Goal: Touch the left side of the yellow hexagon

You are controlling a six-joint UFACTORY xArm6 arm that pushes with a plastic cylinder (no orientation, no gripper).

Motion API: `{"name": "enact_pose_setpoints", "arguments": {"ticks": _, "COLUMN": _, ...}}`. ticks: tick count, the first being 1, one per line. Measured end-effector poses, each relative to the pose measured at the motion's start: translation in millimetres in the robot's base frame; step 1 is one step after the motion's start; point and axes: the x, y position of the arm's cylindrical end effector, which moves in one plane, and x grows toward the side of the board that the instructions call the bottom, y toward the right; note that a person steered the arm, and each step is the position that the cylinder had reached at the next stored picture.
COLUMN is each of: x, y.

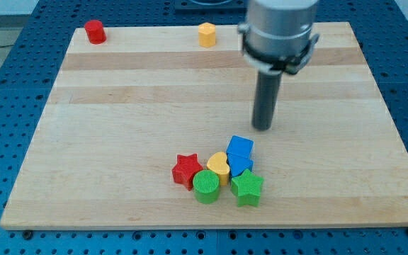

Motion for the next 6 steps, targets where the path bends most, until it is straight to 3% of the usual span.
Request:
{"name": "enact_pose_setpoints", "arguments": {"ticks": 2, "x": -184.2, "y": 25.1}}
{"name": "enact_pose_setpoints", "arguments": {"ticks": 3, "x": -246.1, "y": 1.1}}
{"name": "enact_pose_setpoints", "arguments": {"ticks": 5, "x": -243.8, "y": -143.7}}
{"name": "enact_pose_setpoints", "arguments": {"ticks": 6, "x": -222.0, "y": -156.9}}
